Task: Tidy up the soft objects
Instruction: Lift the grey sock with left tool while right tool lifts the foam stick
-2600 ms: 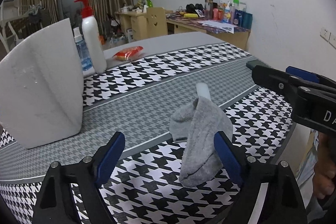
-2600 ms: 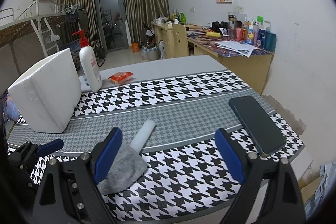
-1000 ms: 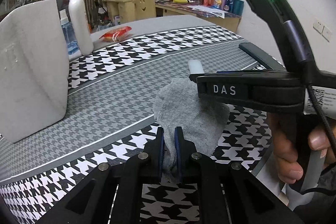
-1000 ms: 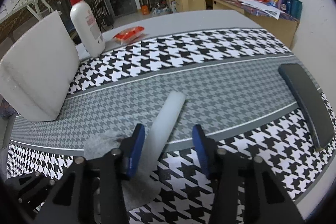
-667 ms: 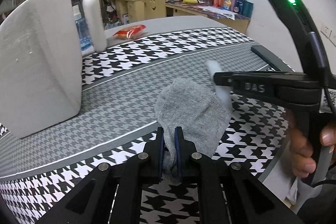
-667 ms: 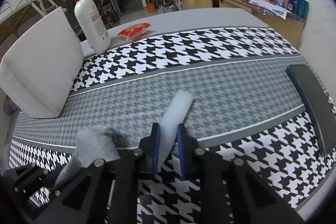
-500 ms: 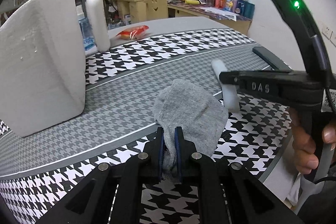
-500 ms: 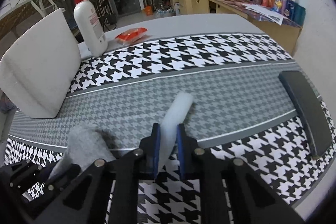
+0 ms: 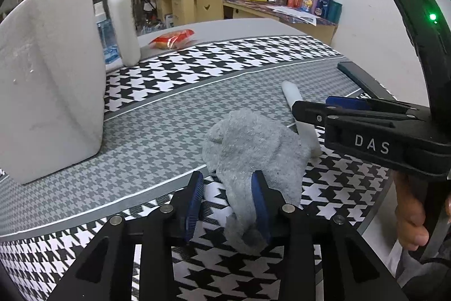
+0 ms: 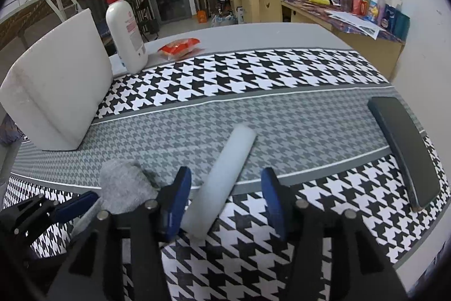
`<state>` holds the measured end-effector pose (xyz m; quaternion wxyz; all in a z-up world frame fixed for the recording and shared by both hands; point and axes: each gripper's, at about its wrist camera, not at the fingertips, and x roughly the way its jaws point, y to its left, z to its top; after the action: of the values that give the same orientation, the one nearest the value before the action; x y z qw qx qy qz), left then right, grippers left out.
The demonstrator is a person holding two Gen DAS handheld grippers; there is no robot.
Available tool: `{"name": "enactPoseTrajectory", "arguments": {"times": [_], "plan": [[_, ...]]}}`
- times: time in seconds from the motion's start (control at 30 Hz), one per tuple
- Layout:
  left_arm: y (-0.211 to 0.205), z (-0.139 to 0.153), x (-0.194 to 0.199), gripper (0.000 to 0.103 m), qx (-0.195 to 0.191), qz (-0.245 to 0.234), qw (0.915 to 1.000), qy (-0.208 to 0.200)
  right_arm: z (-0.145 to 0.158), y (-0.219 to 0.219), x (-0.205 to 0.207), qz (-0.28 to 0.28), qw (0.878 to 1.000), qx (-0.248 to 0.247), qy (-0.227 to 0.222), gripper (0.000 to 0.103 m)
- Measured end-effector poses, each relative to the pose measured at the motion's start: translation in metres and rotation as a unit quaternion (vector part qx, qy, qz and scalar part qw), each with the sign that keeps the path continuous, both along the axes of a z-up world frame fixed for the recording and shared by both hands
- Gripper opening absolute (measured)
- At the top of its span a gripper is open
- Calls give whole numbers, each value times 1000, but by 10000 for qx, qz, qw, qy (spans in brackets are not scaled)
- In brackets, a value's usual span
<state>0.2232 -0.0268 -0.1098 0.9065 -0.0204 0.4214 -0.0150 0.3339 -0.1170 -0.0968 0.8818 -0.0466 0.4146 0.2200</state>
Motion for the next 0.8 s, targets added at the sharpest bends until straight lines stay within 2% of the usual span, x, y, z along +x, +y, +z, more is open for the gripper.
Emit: {"name": "enactPoseTrajectory", "arguments": {"times": [0.07,0.2,0.33,0.53,0.6,0.63,0.67,0.77,0.8], "plan": [[-3,-1,2,48,19,-28,10000,21,1,-2,-1,-6,10000,17,-12,57],[-6,0,2,50,3,-94,9999,-35,0,-6,0,-57,10000,40,-2,57],[-8,4,1,62,-61,-138,9998,-121,-3,-6,1,-71,10000,7,33,57],[-18,-2,6,62,24,-222,9998,1,-2,-11,2,-87,9999,80,51,57],[-19,-3,7,57,50,-196,9998,-10,-2,-12,1,-82,9999,66,28,57],[-18,-3,8,48,55,-178,9998,8,-1,-13,1,-89,9999,66,21,57],[-18,-4,9,33,43,-173,9998,32,-1,-13,1,-89,9999,73,25,57],[-17,-4,10,17,43,-121,9999,37,-3,-13,1,-56,9999,68,53,57],[-16,-4,10,15,19,-126,9999,40,-3,-12,1,-48,10000,64,57,57]]}}
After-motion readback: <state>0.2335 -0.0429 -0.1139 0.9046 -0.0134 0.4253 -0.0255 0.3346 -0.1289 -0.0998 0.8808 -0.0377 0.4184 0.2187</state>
